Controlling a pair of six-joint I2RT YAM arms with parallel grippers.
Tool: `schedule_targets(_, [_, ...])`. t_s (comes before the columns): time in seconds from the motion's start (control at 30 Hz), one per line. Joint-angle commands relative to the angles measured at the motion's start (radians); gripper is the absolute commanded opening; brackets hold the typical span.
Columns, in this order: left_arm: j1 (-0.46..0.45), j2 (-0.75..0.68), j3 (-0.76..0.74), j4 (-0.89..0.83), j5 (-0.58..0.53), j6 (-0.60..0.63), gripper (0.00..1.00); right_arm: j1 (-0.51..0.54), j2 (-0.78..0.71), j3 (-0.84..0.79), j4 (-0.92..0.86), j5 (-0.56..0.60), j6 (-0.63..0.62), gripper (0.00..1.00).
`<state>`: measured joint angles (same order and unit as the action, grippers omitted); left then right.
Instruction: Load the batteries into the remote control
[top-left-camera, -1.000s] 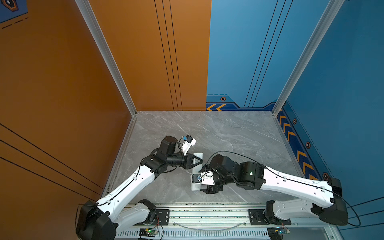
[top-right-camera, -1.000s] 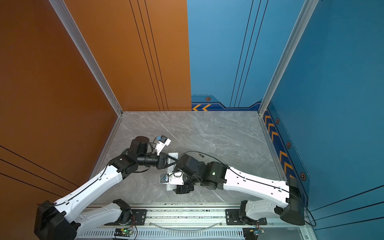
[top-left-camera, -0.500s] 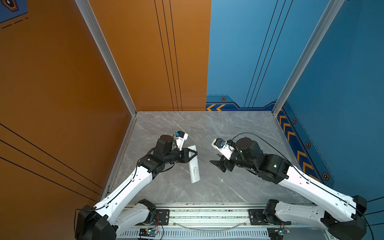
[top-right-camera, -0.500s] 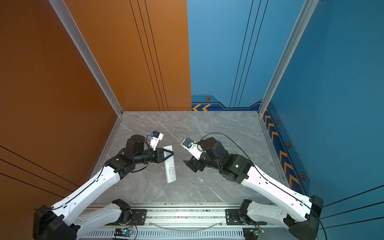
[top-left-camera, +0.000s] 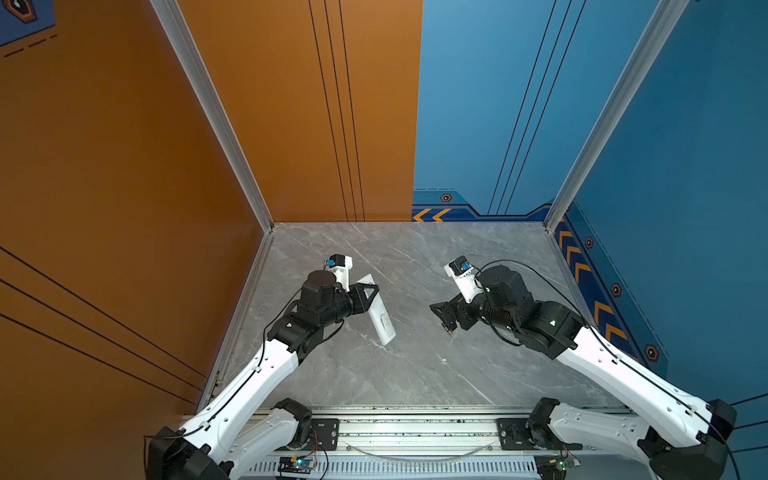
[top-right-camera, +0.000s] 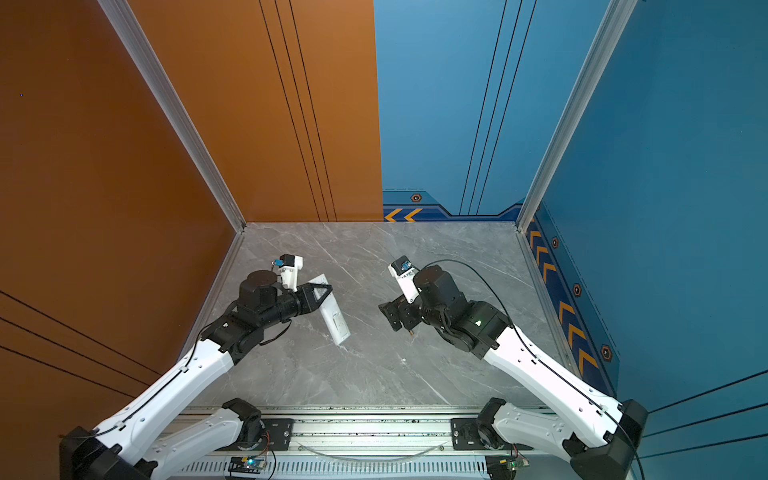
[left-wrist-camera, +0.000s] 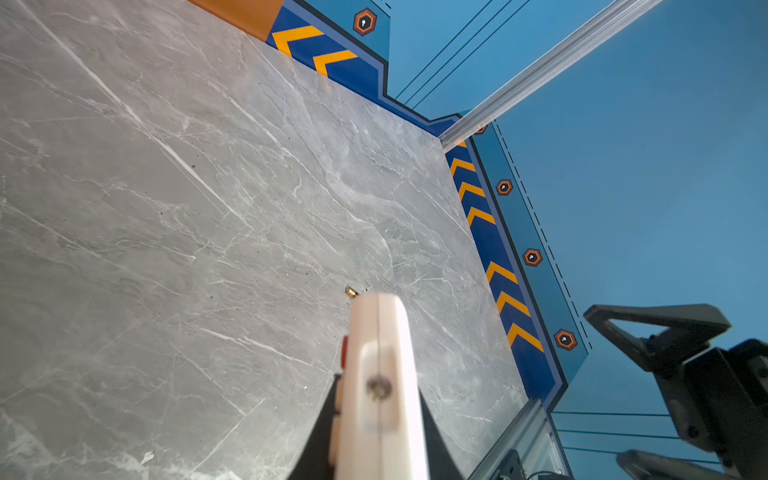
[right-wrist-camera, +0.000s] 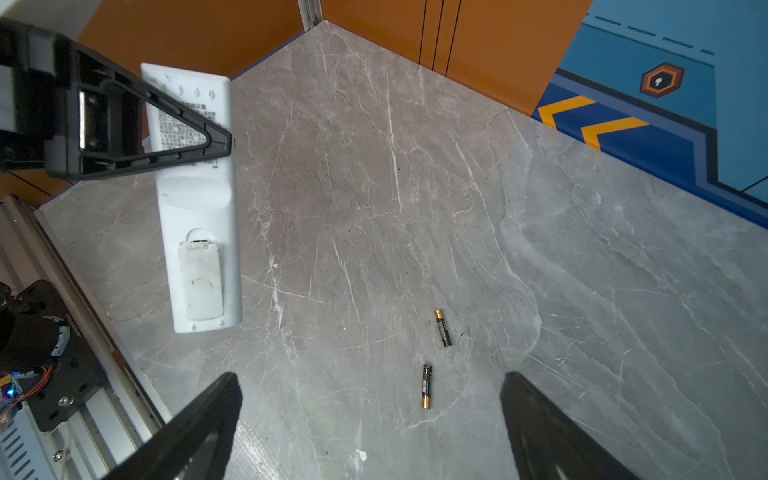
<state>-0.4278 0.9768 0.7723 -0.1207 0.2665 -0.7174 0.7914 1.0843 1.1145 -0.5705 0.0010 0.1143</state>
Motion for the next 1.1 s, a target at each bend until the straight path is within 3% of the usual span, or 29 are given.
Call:
schedule_targets(0.0, [0.007,-0.019,-0.022,0.066,-0.058,-0.031,0.00,-0.005,0.002,-0.045,0.032,-0.078,0.100,0.95])
schedule_targets(0.37, [0.003,-0.017,-0.058,0.128,-0.066,-0.057,0.00,0.006,0.085,-0.079,0.208,-0.209,0.194,0.94])
schedule_targets(1.07, [0.008,-0.024,-0.057,0.116,-0.040,-0.027,0.00,0.084,0.308,0.056,0.299,-0.254,0.178,0.90])
